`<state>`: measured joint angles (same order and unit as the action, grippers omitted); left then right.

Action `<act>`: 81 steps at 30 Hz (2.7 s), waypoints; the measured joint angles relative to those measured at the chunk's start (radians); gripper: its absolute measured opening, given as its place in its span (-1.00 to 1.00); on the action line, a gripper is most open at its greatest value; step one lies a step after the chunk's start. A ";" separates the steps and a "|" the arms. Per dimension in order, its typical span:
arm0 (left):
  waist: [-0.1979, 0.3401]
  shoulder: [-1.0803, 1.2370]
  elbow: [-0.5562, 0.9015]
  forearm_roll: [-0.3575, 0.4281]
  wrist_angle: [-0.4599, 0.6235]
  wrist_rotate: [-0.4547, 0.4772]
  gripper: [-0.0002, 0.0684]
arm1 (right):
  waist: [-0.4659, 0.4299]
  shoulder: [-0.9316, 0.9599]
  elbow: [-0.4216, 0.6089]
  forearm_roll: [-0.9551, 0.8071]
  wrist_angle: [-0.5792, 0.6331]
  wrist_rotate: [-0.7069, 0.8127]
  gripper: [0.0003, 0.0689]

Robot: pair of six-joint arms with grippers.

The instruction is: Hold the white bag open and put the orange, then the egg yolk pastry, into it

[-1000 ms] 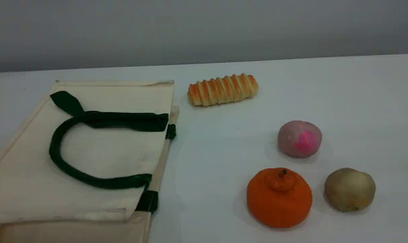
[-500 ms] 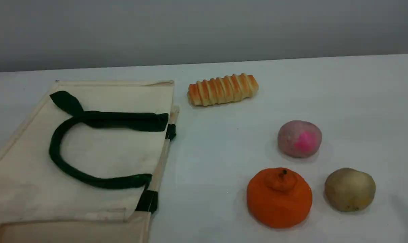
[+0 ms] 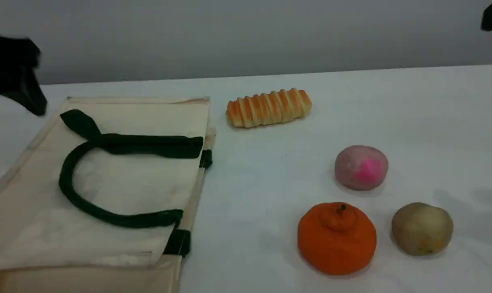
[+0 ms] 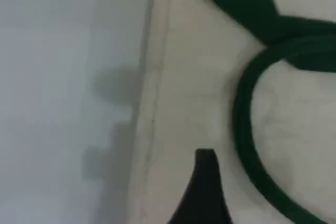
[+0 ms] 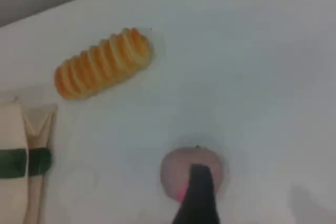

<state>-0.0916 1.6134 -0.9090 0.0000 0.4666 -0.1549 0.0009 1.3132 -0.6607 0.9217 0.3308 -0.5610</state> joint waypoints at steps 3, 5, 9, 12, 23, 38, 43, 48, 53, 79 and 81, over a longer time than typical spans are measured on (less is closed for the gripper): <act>0.000 0.087 -0.034 0.000 -0.010 0.000 0.60 | 0.000 0.031 -0.011 0.040 -0.011 -0.043 0.60; 0.000 0.140 -0.055 0.000 -0.012 0.000 0.60 | 0.000 0.048 -0.017 0.058 -0.013 -0.068 0.60; 0.000 0.225 -0.091 0.000 -0.017 0.000 0.60 | 0.000 0.073 -0.017 0.108 -0.027 -0.115 0.60; 0.000 0.283 -0.117 0.000 -0.032 0.000 0.60 | 0.000 0.086 -0.017 0.147 -0.044 -0.149 0.60; 0.000 0.388 -0.160 -0.143 -0.042 0.121 0.56 | 0.000 0.122 -0.016 0.232 -0.055 -0.241 0.60; 0.000 0.491 -0.160 -0.196 -0.083 0.155 0.52 | 0.000 0.123 -0.016 0.235 -0.054 -0.259 0.60; 0.000 0.492 -0.160 -0.194 -0.079 0.203 0.18 | 0.000 0.123 -0.016 0.235 -0.054 -0.259 0.60; 0.000 0.492 -0.160 -0.216 -0.091 0.203 -0.67 | 0.000 0.123 -0.016 0.235 -0.054 -0.259 0.60; 0.000 0.485 -0.160 -0.220 -0.105 0.210 -0.81 | 0.000 0.132 -0.016 0.235 -0.011 -0.279 0.60; 0.000 0.020 -0.392 -0.762 0.442 0.699 -0.81 | 0.000 0.135 -0.015 0.336 0.323 -0.487 0.60; 0.000 -0.017 -0.393 -0.764 0.459 0.699 -0.81 | 0.000 0.135 -0.015 0.336 0.331 -0.500 0.60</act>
<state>-0.0916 1.5963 -1.3022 -0.7638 0.9253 0.5441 0.0009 1.4484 -0.6755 1.2578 0.6622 -1.0612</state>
